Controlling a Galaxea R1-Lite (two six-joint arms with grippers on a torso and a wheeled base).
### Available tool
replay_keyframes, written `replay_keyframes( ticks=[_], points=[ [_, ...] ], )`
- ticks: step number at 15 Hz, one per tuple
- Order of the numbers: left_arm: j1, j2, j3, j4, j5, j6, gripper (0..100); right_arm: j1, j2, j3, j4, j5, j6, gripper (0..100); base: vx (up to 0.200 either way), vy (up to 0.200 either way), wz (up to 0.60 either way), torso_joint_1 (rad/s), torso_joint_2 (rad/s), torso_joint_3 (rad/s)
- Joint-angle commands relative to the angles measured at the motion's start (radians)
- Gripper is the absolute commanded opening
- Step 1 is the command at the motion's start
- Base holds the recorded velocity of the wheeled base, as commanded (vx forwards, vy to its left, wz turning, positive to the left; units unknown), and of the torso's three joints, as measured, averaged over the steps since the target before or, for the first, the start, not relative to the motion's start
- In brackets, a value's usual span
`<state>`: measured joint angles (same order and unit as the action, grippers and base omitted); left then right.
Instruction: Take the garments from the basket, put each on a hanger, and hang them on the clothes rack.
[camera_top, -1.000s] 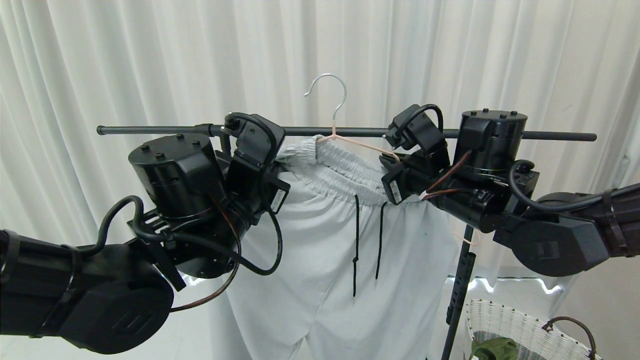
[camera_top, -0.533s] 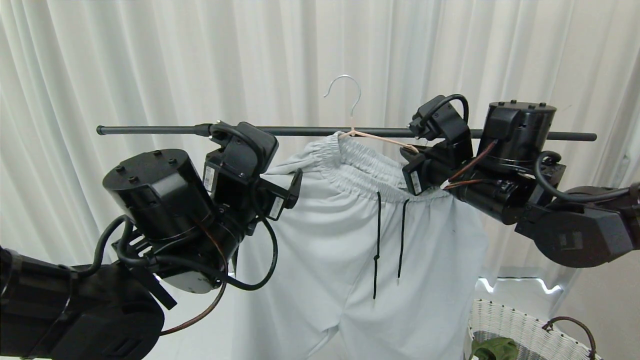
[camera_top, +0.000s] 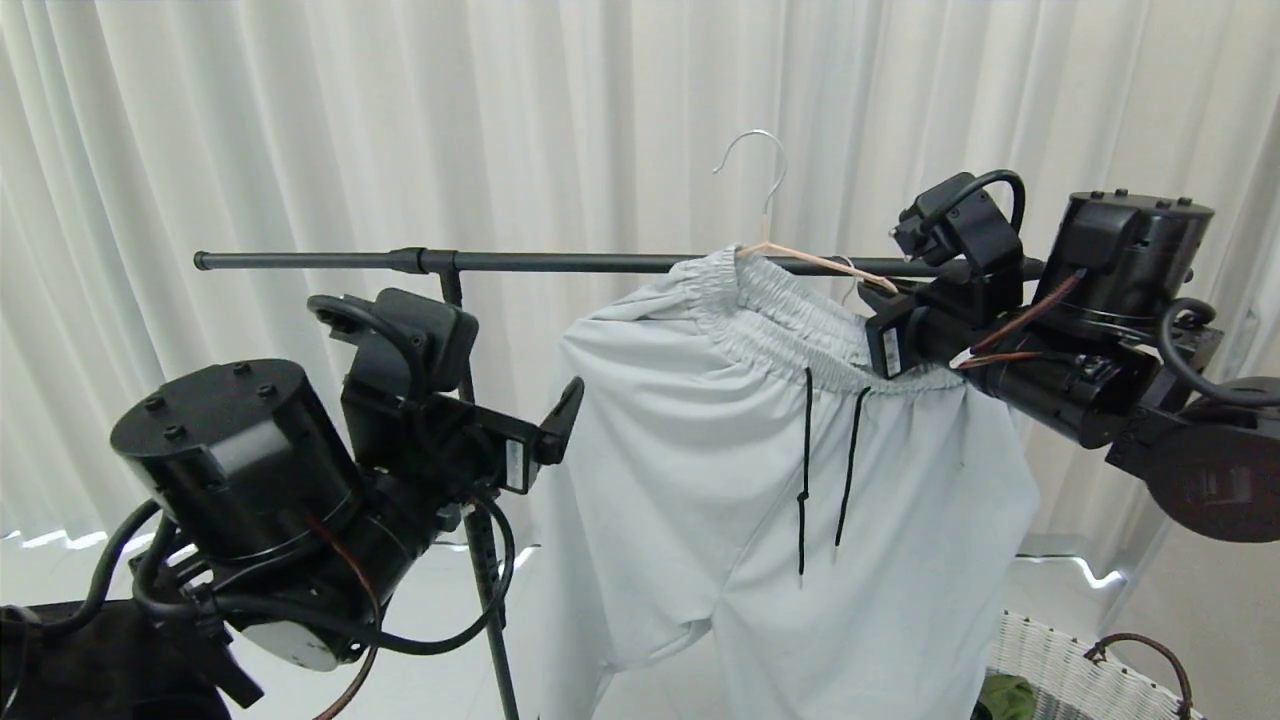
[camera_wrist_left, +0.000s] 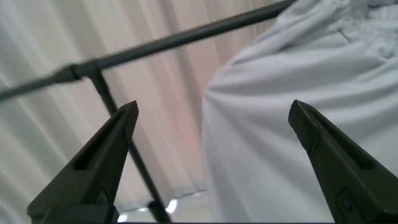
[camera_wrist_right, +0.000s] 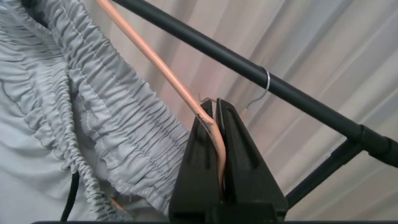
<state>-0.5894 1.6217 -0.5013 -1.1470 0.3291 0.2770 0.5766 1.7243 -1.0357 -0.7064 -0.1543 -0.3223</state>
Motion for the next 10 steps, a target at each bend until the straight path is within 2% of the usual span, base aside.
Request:
replay_keyframes(
  ticks=[1, 3, 5, 8, 10],
  points=[
    [0.068, -0.025, 0.076, -0.002, -0.081, -0.029, 100, -0.003, -0.031, 0.006, -0.001, 0.001, 0.000, 0, 0.000, 0.000, 0.00, 0.000, 0.00, 0.000],
    [0.148, -0.026, 0.144, -0.003, -0.205, -0.044, 100, -0.012, -0.055, 0.013, -0.001, 0.001, 0.002, 0, 0.000, 0.000, 0.00, 0.000, 0.00, 0.000],
    [0.203, -0.026, 0.155, -0.007, -0.285, -0.048, 100, -0.007, -0.068, 0.037, -0.001, 0.004, 0.000, 0, 0.000, 0.000, 0.00, 0.000, 0.00, 0.000],
    [0.224, -0.023, 0.201, -0.039, -0.303, -0.053, 100, 0.003, -0.078, 0.036, -0.001, 0.004, 0.000, 0, 0.000, 0.000, 0.00, 0.000, 0.00, 0.000],
    [0.247, -0.017, 0.208, -0.056, -0.320, -0.087, 100, 0.008, -0.089, 0.039, -0.001, 0.018, -0.001, 0, 0.000, 0.000, 0.00, 0.000, 0.00, 0.000]
  ],
)
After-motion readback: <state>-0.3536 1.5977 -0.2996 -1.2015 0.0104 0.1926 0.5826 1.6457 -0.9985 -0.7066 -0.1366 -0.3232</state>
